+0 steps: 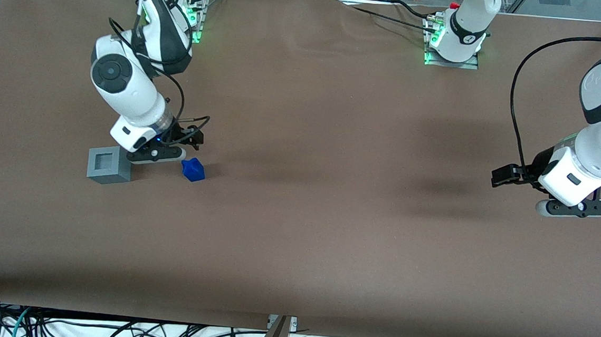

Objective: Insert blue part into gray base with right arm
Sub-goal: 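Move the open right gripper down over the blue part, then close the right gripper on the blue part and lift it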

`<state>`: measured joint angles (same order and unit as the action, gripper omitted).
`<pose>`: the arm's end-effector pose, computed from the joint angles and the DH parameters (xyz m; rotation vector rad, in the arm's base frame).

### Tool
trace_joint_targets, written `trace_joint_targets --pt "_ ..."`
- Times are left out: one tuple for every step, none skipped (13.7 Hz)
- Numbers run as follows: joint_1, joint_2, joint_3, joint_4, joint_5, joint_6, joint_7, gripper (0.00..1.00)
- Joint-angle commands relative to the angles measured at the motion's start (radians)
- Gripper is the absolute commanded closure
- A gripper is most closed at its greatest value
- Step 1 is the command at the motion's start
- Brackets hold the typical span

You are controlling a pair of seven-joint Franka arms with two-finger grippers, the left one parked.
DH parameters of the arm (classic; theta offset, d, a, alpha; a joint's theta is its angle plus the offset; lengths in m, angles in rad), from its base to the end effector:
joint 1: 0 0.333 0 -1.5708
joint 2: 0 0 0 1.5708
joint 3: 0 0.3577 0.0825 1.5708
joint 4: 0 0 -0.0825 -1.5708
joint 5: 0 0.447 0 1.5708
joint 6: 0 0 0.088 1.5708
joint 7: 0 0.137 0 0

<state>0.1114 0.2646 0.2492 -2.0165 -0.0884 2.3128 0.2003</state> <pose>0.6186 0.2259 0.2987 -3.1143 -0.3268 -0.0631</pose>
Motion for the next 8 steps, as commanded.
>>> trace_joint_targets --pt "0.008 0.034 0.002 0.002 -0.019 0.054 -0.048 0.01" --pt "0.007 0.05 0.001 0.001 -0.019 0.075 -0.067 0.01" --pt "0.007 0.067 0.001 -0.004 -0.019 0.095 -0.09 0.01" --pt "0.005 0.08 -0.004 -0.007 -0.019 0.112 -0.119 0.01" --pt "0.004 0.085 -0.011 -0.01 -0.019 0.125 -0.133 0.01" --pt "0.004 0.097 -0.016 -0.01 -0.019 0.134 -0.14 0.01" --pt "0.004 0.11 -0.019 -0.01 -0.025 0.146 -0.142 0.01" --pt "0.002 0.131 -0.03 -0.01 -0.028 0.167 -0.145 0.01"
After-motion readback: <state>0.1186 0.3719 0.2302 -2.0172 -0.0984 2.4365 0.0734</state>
